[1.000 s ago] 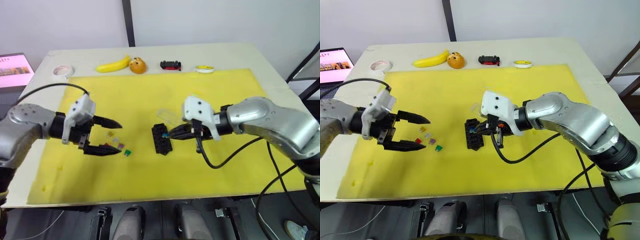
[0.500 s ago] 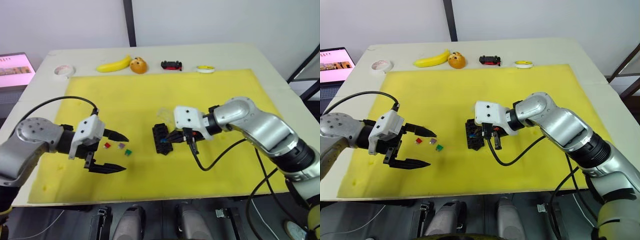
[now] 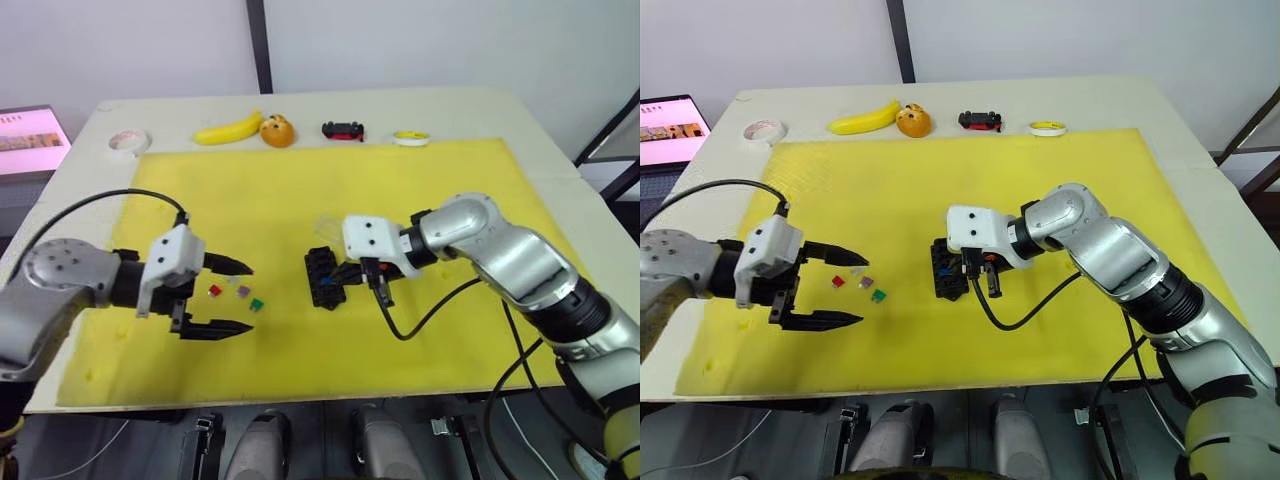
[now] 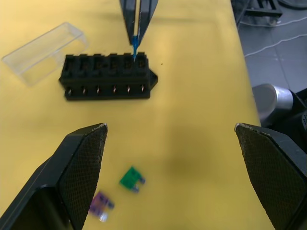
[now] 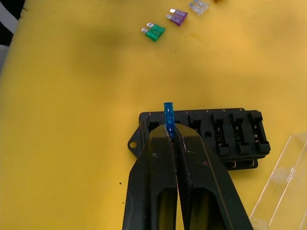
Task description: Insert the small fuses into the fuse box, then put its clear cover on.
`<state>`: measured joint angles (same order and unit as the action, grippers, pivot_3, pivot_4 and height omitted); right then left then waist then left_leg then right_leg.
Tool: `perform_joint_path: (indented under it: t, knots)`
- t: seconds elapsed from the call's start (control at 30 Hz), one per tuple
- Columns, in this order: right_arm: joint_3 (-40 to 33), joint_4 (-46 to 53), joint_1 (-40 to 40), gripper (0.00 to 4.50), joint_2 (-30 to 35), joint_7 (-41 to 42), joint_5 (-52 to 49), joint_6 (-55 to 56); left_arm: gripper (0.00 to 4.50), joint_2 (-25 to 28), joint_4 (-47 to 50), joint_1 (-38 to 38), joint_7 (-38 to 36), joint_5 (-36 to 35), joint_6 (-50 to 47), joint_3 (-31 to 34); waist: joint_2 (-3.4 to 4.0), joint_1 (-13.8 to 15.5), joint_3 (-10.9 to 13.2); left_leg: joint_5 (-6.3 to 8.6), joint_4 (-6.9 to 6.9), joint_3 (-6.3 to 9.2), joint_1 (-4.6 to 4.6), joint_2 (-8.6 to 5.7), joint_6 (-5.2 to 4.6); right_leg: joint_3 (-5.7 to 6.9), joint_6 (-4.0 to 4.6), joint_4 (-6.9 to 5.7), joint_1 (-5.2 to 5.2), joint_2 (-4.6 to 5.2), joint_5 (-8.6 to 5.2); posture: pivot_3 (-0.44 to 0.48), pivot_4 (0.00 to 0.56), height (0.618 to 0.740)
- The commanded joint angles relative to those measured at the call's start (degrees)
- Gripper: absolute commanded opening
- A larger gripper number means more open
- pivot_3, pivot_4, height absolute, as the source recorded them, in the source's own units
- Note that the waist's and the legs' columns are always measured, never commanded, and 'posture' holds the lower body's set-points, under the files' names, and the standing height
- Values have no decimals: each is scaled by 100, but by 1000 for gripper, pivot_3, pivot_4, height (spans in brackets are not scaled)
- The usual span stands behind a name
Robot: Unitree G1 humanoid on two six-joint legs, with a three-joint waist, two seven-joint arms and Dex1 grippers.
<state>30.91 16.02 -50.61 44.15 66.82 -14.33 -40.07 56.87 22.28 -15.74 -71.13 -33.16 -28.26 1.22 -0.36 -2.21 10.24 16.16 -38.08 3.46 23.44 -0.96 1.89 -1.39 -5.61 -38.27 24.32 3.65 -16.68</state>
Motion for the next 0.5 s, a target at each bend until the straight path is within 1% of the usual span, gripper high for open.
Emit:
perform_joint_path:
  t: [0.03, 0.27, 0.5]
  knots:
    - [-105, 109, 8, 0, -3, 123, 108, 72, 4459, -295, 182, -110, 391, 322, 10, -352, 0, 0, 0, 0, 0, 0, 0, 0, 0, 0, 0, 0, 0, 0, 0, 0, 150, 740]
    - [-136, 255, 95, 0, -33, 227, 167, -52, 4459, -942, 346, -454, 1218, 673, -598, -958, -1, 15, -1, 0, -6, 1, 0, -7, 0, 0, 0, -7, 0, 0, 0, 0, 150, 740]
    - [-127, 235, 112, 0, -112, 217, 266, -96, 4459, -1033, 471, -396, 1390, 765, -771, -1052, -1, -3, -1, 0, -5, 3, -1, -11, 0, -1, 0, -8, 1, 0, 0, 0, 150, 740]
